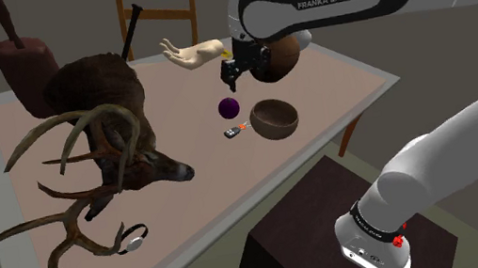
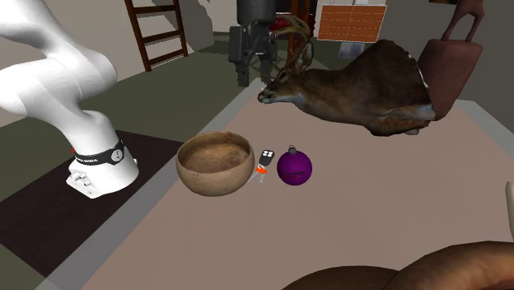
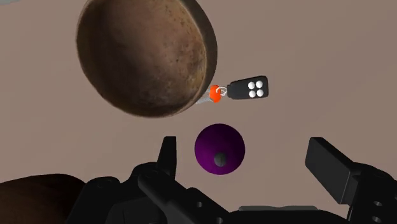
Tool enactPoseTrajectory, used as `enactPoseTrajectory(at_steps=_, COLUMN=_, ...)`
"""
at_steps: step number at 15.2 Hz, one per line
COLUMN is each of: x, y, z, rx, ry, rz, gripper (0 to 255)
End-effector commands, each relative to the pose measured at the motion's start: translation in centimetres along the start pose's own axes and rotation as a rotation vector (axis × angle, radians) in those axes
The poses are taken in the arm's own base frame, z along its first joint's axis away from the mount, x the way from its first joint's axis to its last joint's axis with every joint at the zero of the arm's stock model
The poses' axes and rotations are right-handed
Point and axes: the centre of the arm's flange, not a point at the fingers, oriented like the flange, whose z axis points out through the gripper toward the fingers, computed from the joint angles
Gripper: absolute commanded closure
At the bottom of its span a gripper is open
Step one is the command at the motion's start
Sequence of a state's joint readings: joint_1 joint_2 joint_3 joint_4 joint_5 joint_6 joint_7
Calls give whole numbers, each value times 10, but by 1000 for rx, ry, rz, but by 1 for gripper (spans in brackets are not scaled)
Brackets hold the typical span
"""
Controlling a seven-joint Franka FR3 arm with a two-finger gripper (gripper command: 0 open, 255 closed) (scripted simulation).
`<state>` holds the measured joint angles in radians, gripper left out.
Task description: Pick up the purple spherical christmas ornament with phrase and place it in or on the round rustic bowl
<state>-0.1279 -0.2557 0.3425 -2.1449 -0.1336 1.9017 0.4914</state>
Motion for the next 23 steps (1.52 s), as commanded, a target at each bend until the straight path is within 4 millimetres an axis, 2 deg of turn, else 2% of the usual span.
enactPoseTrajectory(at_steps=1, x=21, y=-14, z=15, rx=-42, ry=-8, rz=31, gripper=0)
enactPoseTrajectory(at_steps=8, x=93, y=-47, z=83, rx=-189, ry=-43, rz=132, gripper=0)
enactPoseTrajectory(at_steps=15, x=163, y=-63, z=155, rx=-332, ry=-76, rz=230, gripper=0)
enactPoseTrajectory(at_steps=23, x=158, y=-50, z=193, rx=-332, ry=-76, rz=230, gripper=0)
